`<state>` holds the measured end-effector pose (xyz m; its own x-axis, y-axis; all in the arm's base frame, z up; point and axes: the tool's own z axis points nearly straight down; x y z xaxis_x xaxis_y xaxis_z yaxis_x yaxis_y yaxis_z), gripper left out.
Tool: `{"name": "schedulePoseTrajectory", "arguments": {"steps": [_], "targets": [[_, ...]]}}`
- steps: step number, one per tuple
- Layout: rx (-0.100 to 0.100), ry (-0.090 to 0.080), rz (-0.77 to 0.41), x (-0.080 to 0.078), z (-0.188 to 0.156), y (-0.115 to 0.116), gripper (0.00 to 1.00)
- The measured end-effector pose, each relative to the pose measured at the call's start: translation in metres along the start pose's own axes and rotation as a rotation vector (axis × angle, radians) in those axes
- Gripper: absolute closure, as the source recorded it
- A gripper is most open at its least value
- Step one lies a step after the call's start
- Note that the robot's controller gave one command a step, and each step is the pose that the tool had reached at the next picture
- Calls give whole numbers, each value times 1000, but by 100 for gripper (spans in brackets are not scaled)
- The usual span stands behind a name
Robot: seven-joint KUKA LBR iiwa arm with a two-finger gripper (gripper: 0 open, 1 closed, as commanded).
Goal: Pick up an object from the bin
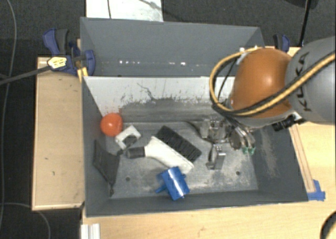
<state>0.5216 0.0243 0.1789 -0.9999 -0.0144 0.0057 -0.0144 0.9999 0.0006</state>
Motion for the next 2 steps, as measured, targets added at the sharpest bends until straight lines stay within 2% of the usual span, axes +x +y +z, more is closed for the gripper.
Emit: {"name": "schedulePoseTrajectory", "arguments": {"steps": [1, 2], "targets": [[0, -8, 1, -2, -4, 0, 0], [-1, -13, 43, -13, 44, 7, 0]]}}
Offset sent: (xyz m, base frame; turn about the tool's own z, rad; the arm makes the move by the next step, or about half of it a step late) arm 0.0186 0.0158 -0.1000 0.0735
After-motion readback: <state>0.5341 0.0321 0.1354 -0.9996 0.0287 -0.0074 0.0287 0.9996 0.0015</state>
